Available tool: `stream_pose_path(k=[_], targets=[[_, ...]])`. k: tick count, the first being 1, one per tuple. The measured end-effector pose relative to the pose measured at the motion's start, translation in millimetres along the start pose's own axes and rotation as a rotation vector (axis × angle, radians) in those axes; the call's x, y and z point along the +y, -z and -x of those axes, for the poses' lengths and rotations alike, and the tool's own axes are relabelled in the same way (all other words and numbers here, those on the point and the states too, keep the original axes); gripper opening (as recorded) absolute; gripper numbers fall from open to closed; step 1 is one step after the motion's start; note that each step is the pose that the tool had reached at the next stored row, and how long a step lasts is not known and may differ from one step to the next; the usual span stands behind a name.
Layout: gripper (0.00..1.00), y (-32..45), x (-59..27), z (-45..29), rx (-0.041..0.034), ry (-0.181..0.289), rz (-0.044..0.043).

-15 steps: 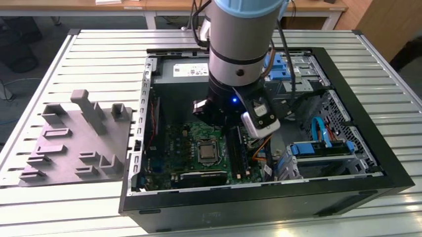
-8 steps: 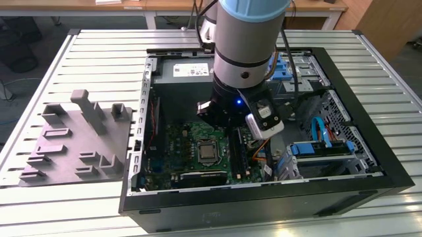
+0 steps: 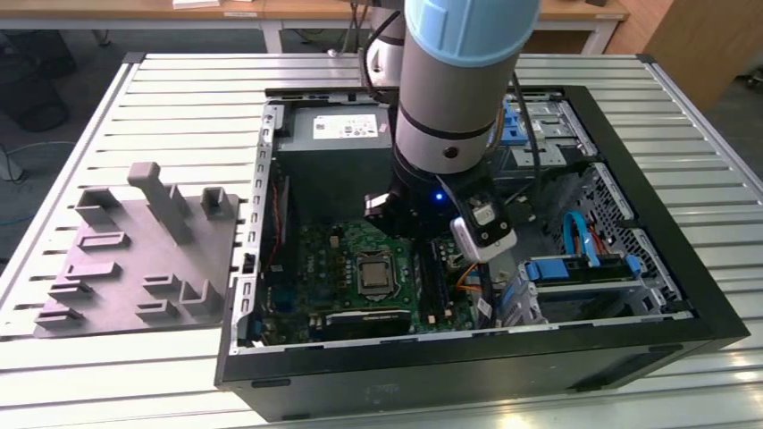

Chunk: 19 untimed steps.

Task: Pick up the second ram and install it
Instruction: 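Insert the second ram into the second slot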

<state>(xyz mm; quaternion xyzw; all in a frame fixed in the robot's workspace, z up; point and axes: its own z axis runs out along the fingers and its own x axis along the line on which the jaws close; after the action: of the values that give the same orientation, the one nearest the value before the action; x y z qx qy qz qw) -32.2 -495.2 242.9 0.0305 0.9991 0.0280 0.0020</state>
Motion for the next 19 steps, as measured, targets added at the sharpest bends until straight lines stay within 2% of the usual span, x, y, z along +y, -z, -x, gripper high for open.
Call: stream_pose_path(k=[6, 14, 19], targets=[[0.14, -6.6, -0.3, 1.5, 0.0029, 0.051, 0.0000], [0.14, -10.7, -3.3, 4.7, 0.0020, 0.034, 0.0000], [0.14, -12.0, -5.4, 4.8, 0.0004, 0.005, 0.0000]])
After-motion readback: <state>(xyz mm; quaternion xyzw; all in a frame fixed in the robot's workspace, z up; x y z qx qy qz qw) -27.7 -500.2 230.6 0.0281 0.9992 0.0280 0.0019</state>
